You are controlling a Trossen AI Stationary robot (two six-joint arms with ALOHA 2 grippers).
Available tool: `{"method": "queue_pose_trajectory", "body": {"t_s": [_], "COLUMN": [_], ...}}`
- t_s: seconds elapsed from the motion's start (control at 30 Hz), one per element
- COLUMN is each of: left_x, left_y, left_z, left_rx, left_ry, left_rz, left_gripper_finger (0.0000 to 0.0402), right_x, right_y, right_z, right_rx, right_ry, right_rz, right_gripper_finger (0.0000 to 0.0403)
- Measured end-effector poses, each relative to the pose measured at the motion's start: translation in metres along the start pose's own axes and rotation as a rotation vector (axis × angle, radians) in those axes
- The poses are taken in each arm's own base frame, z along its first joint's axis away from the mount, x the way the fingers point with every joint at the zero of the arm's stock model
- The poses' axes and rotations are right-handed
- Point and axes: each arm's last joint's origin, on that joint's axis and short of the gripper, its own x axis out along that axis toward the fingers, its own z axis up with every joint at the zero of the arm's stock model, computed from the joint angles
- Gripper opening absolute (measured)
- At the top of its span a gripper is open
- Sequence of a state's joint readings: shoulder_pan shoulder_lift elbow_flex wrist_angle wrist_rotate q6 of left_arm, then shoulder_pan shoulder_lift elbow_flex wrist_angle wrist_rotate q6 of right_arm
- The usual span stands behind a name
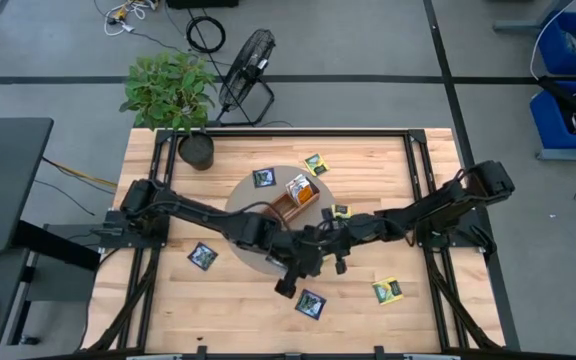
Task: Pick & Place Tea
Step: Put the orange tea bag into the right section of the wooden organizer
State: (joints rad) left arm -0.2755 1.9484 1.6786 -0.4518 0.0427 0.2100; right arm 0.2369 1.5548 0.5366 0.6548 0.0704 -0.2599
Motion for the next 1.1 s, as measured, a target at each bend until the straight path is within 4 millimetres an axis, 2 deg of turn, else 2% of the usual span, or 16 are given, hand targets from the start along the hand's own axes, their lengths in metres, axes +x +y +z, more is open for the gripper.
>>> {"method": "queue_pose_trajectory", "body": {"t_s": [0.13, 0.3, 0.47, 0.57, 0.83, 0.97, 1.1], "left_x": [0.007, 0.025, 0.028, 0.025, 0.011, 0.002, -0.001], "left_y": [-0.002, -0.013, -0.029, -0.041, -0.065, -0.075, -0.080], "left_z": [-0.003, -0.028, -0.045, -0.059, -0.117, -0.141, -0.155], "left_rx": [0.009, -0.004, -0.003, 0.009, -0.046, -0.056, -0.060], "left_ry": [-0.067, -0.127, -0.227, -0.312, -0.508, -0.552, -0.529], "left_rz": [-0.056, -0.044, -0.024, -0.021, 0.051, 0.107, 0.148], "left_gripper_finger": [0.0006, 0.0004, 0.0006, 0.0005, 0.0006, 0.0005, 0.0007], "right_x": [-0.010, -0.026, -0.038, -0.042, -0.050, -0.056, -0.060], "right_y": [-0.004, -0.008, -0.012, -0.019, -0.049, -0.071, -0.090], "right_z": [-0.003, -0.008, -0.006, -0.008, -0.021, -0.026, -0.034], "right_rx": [-0.004, 0.003, -0.027, -0.040, -0.041, -0.028, -0.022], "right_ry": [-0.017, -0.087, -0.166, -0.172, -0.240, -0.279, -0.286], "right_rz": [-0.017, -0.042, -0.065, -0.089, -0.134, -0.127, -0.112], "right_gripper_finger": [0.0001, 0.0000, 0.0000, 0.0000, 0.0000, 0.0000, 0.0000]}}
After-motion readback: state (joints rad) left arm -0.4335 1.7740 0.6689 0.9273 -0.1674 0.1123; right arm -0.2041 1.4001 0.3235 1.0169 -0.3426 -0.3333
